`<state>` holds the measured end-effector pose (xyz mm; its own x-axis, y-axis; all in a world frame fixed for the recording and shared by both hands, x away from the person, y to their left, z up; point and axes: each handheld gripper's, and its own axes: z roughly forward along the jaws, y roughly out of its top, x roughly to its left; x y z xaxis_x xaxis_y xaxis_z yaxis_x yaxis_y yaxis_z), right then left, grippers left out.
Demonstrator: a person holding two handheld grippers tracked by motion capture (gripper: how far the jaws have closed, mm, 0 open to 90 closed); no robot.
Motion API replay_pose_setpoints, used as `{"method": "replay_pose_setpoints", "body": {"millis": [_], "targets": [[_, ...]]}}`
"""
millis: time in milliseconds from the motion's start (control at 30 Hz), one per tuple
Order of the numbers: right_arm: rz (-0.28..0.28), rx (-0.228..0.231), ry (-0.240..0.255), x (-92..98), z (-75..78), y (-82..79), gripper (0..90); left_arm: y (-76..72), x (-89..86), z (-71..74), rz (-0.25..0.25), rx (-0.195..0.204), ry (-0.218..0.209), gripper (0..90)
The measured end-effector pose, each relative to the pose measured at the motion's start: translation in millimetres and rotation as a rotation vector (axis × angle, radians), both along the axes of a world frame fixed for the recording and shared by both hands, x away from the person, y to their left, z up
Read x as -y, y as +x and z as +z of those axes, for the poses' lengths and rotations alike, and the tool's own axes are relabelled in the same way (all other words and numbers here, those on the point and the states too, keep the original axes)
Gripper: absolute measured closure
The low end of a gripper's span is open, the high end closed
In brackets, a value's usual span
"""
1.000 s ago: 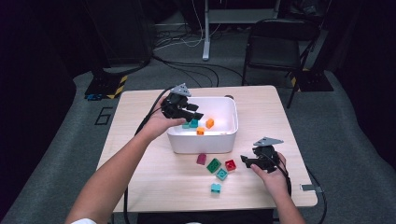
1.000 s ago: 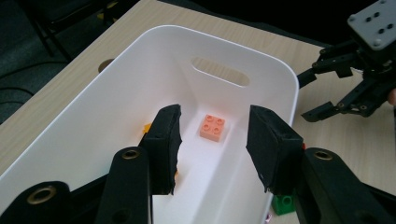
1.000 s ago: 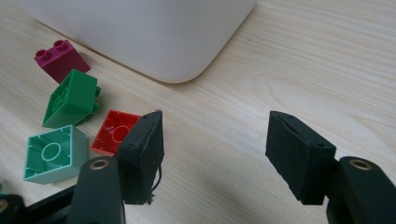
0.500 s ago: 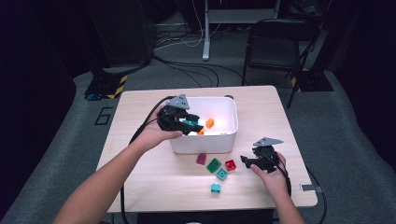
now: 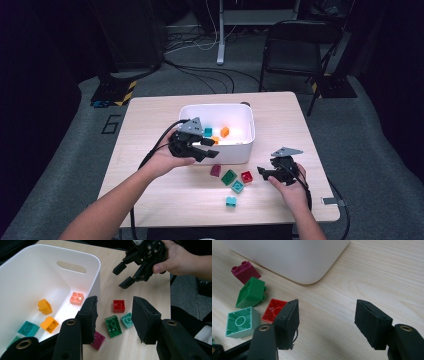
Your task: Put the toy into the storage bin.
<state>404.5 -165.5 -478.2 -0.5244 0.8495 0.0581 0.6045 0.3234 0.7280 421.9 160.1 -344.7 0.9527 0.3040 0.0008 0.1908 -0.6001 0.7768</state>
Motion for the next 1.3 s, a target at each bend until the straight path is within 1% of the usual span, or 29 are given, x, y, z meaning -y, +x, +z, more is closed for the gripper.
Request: {"method": "replay_pose_setpoints", "body": {"millis": [33,100,133,167,200,267,300,367,400,467,500,567,600,633,700,767,800,833,867,900,967,1000,1033,1100,1200,1233,1300], "targets": [[0.000,0.000,0.000,0.0,0.0,0.0,35.4,0.0,0.0,0.0,0.000,0.000,0.000,55.5],[-0.004,-0.004,0.002,-0.5,-0.2,-0.3,35.4,-3.7,0.5,-4.6,-0.004,0.001,0.009,55.4],[-0.002,-0.002,0.000,-0.8,-0.3,-0.2,35.4,-7.2,1.0,-9.0,-0.010,-0.006,0.004,55.4],[-0.001,-0.002,0.000,-0.8,-0.2,-0.2,35.4,-7.2,1.0,-9.0,-0.010,-0.006,0.004,55.4],[-0.001,-0.002,0.000,-0.8,-0.2,-0.2,35.4,-10.5,1.8,-13.1,-0.013,-0.010,-0.002,55.4],[-0.001,-0.002,-0.001,-0.9,-0.1,-0.2,35.4,-12.3,2.5,-15.4,-0.015,-0.014,-0.006,55.4],[-0.001,-0.002,0.000,-0.8,-0.3,-0.2,35.4,-16.7,4.9,-21.3,-0.026,-0.017,-0.004,55.4],[-0.001,-0.002,0.000,-0.8,-0.3,-0.2,35.4,-18.2,6.0,-23.9,-0.027,-0.019,-0.003,55.4],[-0.001,-0.002,-0.003,-0.8,-0.4,-0.1,35.4,-21.1,8.5,-30.5,-0.044,-0.022,0.012,55.4],[-0.001,-0.002,-0.003,-0.8,-0.4,-0.1,35.4,-24.5,10.9,-37.5,-0.049,-0.024,0.014,55.4],[-0.001,-0.002,-0.003,-0.8,-0.4,-0.1,35.4,-24.5,10.9,-37.5,-0.049,-0.024,0.014,55.4],[-0.003,-0.003,-0.001,-0.5,-0.5,-0.2,35.4,-28.3,13.7,-47.6,-0.055,-0.035,0.009,55.4],[-0.003,-0.004,0.000,-0.4,-0.5,-0.2,35.4,-29.1,14.7,-50.8,-0.060,-0.029,0.019,55.4],[-0.004,-0.004,0.000,-0.3,-0.4,-0.2,35.4,-29.1,14.7,-50.8,-0.060,-0.029,0.019,55.4],[-0.002,-0.003,-0.001,-0.5,-0.5,-0.1,35.4,-31.4,17.4,-59.5,-0.072,-0.038,0.024,55.4],[-0.001,-0.003,-0.002,-0.7,-0.5,-0.2,35.4,-32.7,18.6,-62.3,-0.068,-0.045,0.018,55.4],[-0.001,-0.003,-0.002,-0.9,-0.5,-0.2,35.4,-34.4,20.3,-67.2,-0.074,-0.048,0.016,55.4],[-0.001,-0.003,-0.002,-0.9,-0.5,-0.2,35.4,-34.4,20.3,-67.2,-0.074,-0.048,0.016,55.5],[0.001,-0.003,-0.004,-1.0,-0.6,0.0,35.4,-35.5,21.8,-72.3,-0.084,-0.056,0.018,55.4],[0.001,-0.003,-0.004,-1.0,-0.6,0.0,35.4,-35.5,21.8,-72.3,-0.084,-0.056,0.018,55.4],[0.002,-0.006,-0.005,-1.1,-0.8,-0.1,35.4,-37.0,23.7,-77.6,-0.091,-0.061,0.020,55.4],[0.004,-0.007,-0.004,-1.4,-0.9,-0.1,35.3,-38.7,25.7,-82.8,-0.092,-0.065,0.019,55.4],[0.002,-0.008,-0.004,-1.6,-0.9,-0.2,35.3,-39.6,26.9,-85.3,-0.093,-0.075,0.012,55.4],[0.003,-0.006,-0.004,-1.4,-0.9,0.0,35.3,-40.2,27.8,-87.3,-0.097,-0.078,0.010,55.2],[0.003,-0.004,-0.005,-1.1,-0.7,-0.1,35.4,-43.0,32.0,-93.8,-0.113,-0.091,0.006,54.7],[0.002,-0.005,-0.004,-1.1,-0.7,-0.2,35.3,-43.4,33.1,-95.5,-0.117,-0.084,0.013,54.6],[0.002,-0.004,-0.004,-1.0,-0.7,-0.1,35.3,-44.9,35.3,-98.8,-0.126,-0.084,0.018,54.2]]}}
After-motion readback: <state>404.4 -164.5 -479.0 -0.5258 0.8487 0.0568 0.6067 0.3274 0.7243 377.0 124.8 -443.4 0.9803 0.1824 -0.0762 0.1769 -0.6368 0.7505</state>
